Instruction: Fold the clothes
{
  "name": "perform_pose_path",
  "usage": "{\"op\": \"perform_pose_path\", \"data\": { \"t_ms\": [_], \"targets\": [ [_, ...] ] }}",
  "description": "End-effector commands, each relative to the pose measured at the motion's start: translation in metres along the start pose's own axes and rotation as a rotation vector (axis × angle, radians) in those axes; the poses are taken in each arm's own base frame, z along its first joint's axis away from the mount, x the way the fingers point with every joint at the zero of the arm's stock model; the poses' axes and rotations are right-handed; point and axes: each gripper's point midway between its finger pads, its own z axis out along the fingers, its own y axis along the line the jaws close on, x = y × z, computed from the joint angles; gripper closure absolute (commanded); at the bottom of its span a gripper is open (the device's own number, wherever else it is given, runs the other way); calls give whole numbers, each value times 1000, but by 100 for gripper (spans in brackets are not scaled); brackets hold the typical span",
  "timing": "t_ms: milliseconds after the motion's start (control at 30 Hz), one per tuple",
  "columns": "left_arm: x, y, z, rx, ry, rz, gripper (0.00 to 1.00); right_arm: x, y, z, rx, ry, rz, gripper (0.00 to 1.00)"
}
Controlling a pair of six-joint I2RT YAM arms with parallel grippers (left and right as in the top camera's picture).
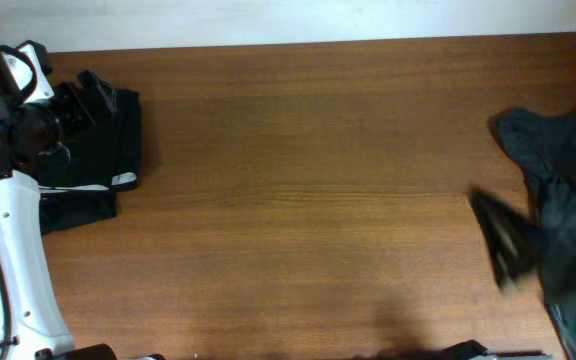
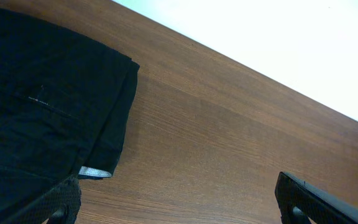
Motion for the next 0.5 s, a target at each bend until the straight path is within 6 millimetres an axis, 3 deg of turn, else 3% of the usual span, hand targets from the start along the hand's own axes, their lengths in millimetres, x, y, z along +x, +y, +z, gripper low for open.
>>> {"op": "perform_pose_path", "data": {
  "t_ms": [0, 100, 233, 467],
  "targets": [
    [4, 3, 4, -9, 15, -3, 1, 24, -4, -20, 22, -24, -16, 1],
    [4, 3, 4, -9, 15, -3, 1, 47, -7, -35, 41, -91, -16, 1],
    [4, 3, 4, -9, 15, -3, 1, 83, -15, -39, 91, -179, -14, 1],
    [4, 3, 4, -9, 15, -3, 1, 136, -33, -14, 181, -271, -10, 1]
  ]
}}
